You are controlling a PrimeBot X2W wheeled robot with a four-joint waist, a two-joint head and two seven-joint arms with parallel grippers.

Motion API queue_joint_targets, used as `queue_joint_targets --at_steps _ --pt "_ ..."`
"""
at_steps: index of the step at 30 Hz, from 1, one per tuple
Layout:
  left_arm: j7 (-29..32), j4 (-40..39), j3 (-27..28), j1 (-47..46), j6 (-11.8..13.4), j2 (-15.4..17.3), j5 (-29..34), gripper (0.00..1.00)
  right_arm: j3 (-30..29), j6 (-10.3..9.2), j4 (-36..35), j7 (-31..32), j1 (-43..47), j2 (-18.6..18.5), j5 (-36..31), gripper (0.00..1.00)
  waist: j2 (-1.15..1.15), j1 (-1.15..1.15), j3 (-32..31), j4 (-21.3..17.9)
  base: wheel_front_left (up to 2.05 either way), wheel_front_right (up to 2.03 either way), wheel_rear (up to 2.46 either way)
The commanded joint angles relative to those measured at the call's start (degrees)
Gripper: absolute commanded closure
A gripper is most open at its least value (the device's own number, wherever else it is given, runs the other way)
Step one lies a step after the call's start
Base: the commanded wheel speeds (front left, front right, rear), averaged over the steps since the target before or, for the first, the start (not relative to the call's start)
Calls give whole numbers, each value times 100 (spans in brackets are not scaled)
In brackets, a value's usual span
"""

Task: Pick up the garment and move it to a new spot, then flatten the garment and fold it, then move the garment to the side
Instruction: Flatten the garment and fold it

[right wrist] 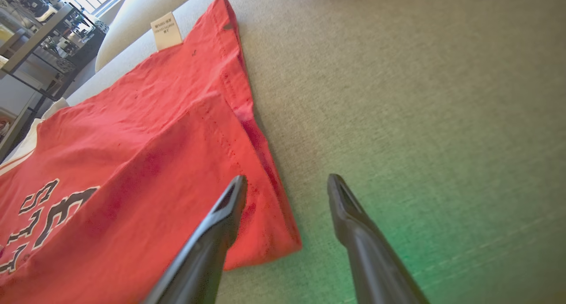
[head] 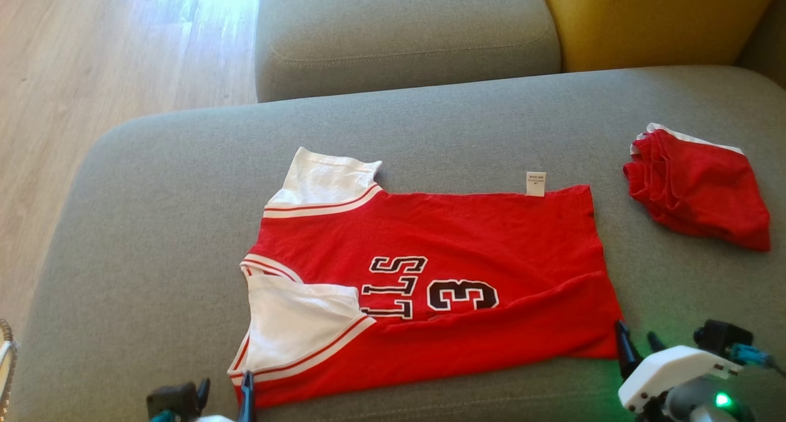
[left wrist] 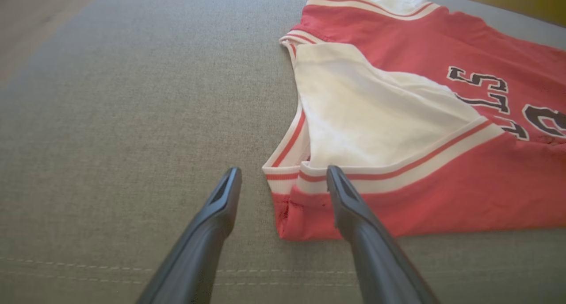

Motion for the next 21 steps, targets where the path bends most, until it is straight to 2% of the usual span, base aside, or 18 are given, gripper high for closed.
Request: queue_joint_targets --at_steps 1,5,10,16,21 --pt "-108 -249 210 -207 59 101 10 0 44 -2 -366 38 -71 -53 -119 0 0 0 1 7 0 0 0" --pt "-301 -477 312 -279 163 125 25 0 3 -2 -1094 101 34 -53 -325 0 0 0 13 21 0 0 0" --pt "-595 -943 518 -434 260 93 79 0 272 -2 -2499 -111 307 -53 -356 0 0 0 35 28 0 0 0" --pt "-677 -1631 835 -462 273 -78 251 0 695 -2 -3903 -269 827 -53 34 0 0 0 89 -11 0 0 0" --pt "-680 -1907 1029 -369 164 -260 471 0 1021 -2 -4543 -289 1151 -53 -269 0 0 0 189 -96 0 0 0"
